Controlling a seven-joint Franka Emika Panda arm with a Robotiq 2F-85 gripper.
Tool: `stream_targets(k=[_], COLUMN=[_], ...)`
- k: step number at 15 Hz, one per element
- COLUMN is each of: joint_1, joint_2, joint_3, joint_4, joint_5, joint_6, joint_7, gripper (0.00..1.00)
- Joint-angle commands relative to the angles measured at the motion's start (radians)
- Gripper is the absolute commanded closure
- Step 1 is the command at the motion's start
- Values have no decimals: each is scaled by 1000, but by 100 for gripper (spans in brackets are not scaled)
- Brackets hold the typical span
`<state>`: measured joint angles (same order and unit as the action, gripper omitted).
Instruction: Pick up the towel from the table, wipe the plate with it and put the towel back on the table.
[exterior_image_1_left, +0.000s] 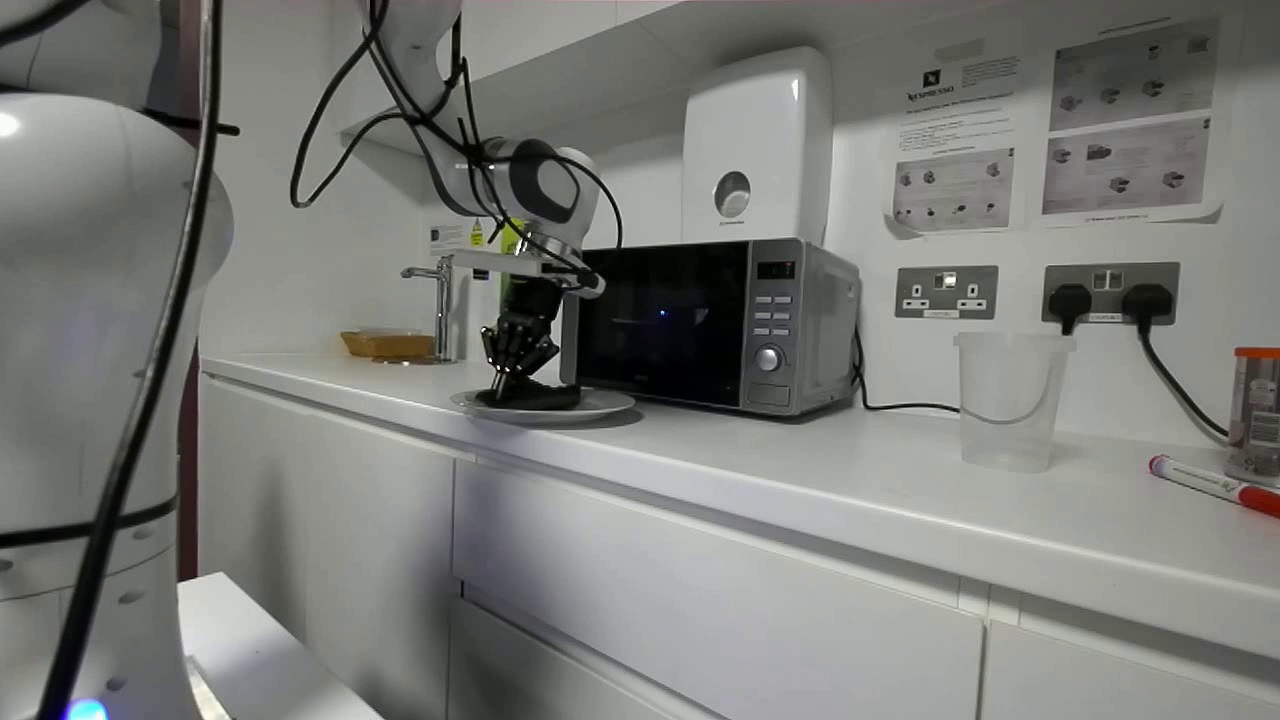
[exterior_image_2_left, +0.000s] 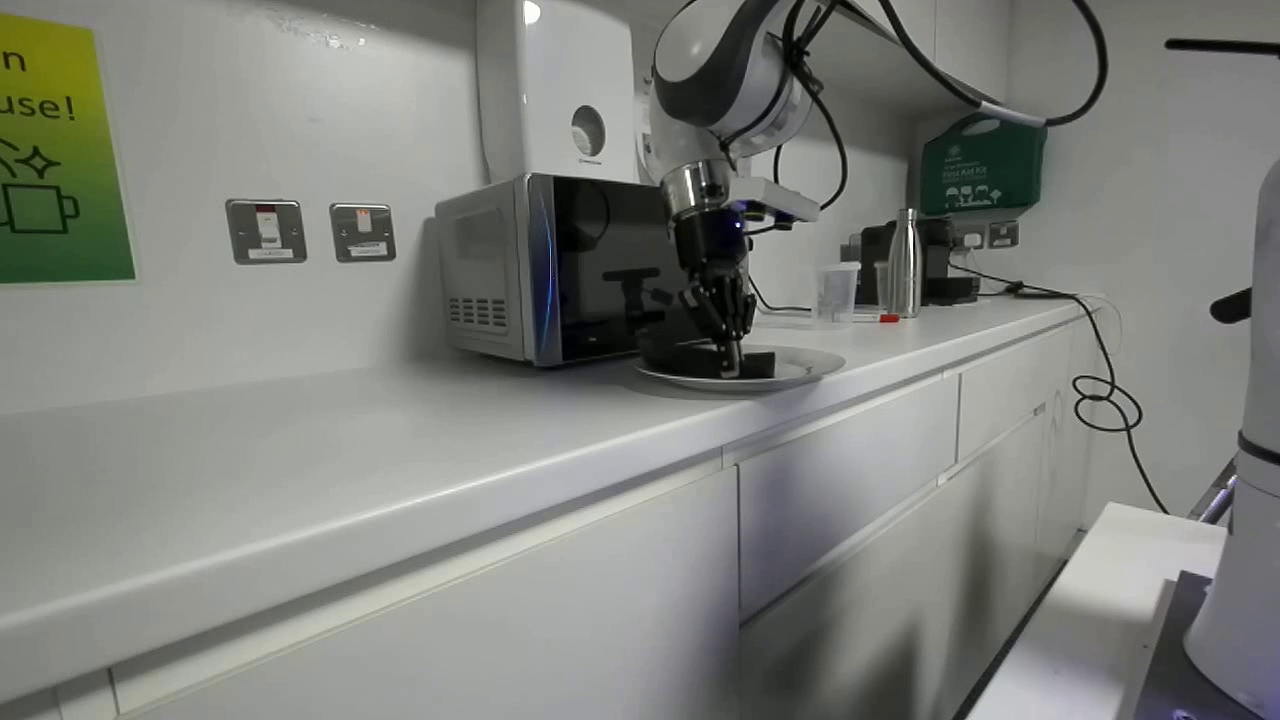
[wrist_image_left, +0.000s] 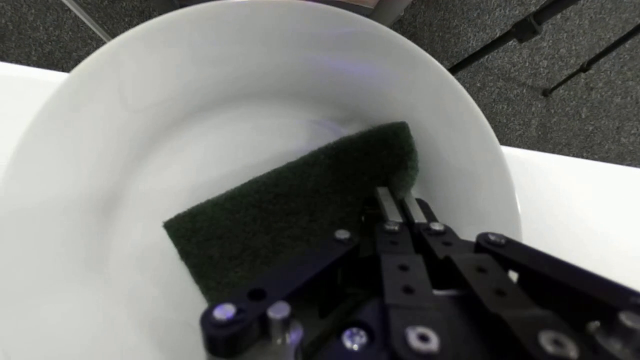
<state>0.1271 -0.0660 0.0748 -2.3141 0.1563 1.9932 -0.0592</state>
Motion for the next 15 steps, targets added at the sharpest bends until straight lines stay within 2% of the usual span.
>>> stream_targets(k=[1, 15], joint_1=[-25, -94], joint_2=[40, 30], joint_3=[-7, -56], joint_4=[37, 25], joint_5=[-32, -66], joint_6=[-20, -15], joint_7=[3, 3], gripper=[99, 99])
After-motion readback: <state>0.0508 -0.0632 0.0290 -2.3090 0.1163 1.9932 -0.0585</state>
